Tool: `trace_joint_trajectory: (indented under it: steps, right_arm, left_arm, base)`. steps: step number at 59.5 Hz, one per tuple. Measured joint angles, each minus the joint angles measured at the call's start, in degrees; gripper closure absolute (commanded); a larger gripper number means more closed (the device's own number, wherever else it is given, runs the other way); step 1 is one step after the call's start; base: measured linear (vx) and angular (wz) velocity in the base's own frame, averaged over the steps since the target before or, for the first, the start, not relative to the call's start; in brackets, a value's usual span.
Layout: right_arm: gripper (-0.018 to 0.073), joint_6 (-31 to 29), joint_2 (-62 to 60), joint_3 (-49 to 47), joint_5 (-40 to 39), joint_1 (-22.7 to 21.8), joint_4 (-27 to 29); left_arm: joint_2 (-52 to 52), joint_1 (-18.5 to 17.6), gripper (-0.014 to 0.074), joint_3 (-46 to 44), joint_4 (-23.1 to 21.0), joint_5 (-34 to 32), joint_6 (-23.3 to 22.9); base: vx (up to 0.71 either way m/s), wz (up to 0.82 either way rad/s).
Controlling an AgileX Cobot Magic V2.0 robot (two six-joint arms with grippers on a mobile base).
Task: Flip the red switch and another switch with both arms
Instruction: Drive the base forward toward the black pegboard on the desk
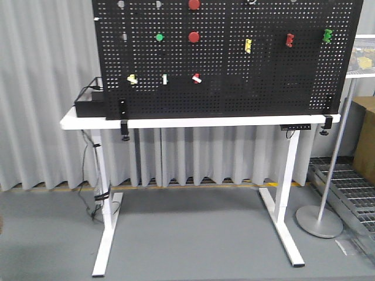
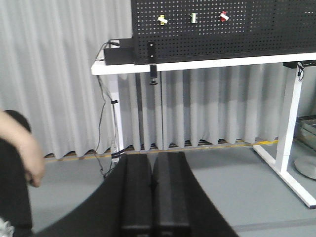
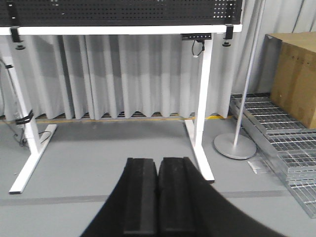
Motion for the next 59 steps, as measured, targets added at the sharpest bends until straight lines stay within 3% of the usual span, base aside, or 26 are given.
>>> trace_joint_trajectory:
  steps: [59]
  right_arm:
    - [0.0566, 0.0, 0.0, 0.0, -0.04, 0.0, 0.0]
  left_arm:
    - [0.0, 0.0, 0.0594, 0.0, 0.0, 0.24, 0.0]
  base:
    - [0.43, 0.01]
